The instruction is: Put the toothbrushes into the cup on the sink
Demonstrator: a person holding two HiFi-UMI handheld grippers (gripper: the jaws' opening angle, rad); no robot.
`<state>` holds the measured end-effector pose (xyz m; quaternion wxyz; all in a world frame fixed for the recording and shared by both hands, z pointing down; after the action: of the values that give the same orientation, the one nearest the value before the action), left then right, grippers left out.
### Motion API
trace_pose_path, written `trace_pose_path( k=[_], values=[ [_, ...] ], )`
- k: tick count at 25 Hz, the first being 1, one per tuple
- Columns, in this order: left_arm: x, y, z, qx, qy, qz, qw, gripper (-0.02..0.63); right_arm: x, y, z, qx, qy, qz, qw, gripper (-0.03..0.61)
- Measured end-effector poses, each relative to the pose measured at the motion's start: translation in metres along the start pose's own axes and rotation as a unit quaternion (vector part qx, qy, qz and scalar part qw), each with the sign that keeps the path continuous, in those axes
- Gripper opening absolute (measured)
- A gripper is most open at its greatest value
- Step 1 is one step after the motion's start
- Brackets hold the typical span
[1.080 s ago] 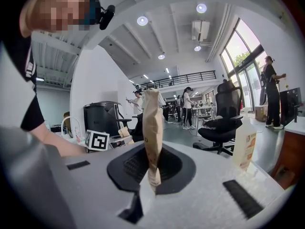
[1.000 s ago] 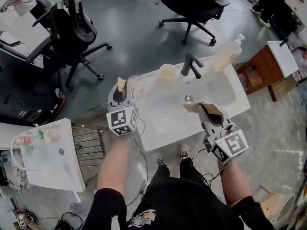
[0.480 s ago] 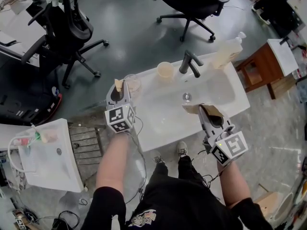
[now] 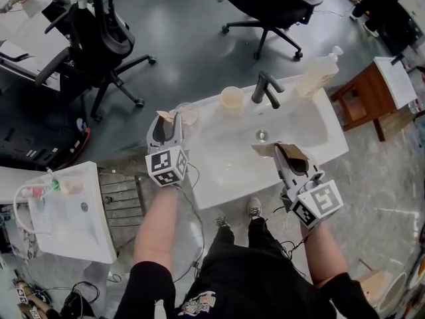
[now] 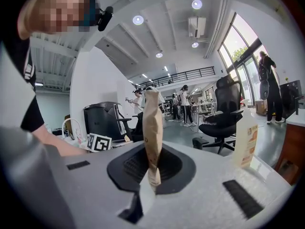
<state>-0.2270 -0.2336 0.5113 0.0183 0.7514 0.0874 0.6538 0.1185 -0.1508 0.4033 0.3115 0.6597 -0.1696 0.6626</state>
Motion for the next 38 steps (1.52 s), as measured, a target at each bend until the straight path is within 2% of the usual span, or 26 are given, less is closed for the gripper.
trace_pose_path(
  k=[11,18,24,26,29,33,38],
  values=[
    [-0.033,-0.032,0.013,-0.004,0.018,0.042,0.9989,0.186,-0.008,0.003,0.007,-0.022,0.004,0.020,1.000,0.020],
    [-0.075,-0.073,0.031,-0.001,0.037,0.094,0.9949,0.186,-0.022,0.008,0.013,-0.044,0.000,0.039,0.998,0.020],
    [-0.111,-0.115,0.061,0.010,0.056,0.121,0.9911,0.183,-0.037,0.010,0.020,-0.061,-0.016,0.063,0.996,0.020],
    [-0.121,-0.130,0.074,0.013,0.057,0.126,0.9903,0.143,-0.041,0.010,0.022,-0.068,-0.023,0.070,0.995,0.020],
    [-0.134,-0.149,0.091,0.017,0.057,0.126,0.9903,0.036,-0.053,0.013,0.024,-0.074,-0.035,0.080,0.993,0.020],
    [-0.148,-0.170,0.117,0.016,0.055,0.111,0.9922,0.015,-0.066,0.019,0.031,-0.082,-0.045,0.094,0.991,0.020],
    [-0.141,-0.186,0.133,0.016,0.050,0.105,0.9931,0.012,-0.080,0.025,0.034,-0.092,-0.055,0.108,0.988,0.020]
  ],
)
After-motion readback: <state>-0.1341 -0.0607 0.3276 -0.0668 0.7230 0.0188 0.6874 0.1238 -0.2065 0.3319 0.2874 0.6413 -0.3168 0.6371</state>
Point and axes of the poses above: the fingertips, and each gripper's own axes: y forward along the fingers, z to its right, x out of its underside, the point moved 10 cm from there along -y, backward along the fingers, and after that the axes turned 3 degrees about -y, right-handed, at the moved point
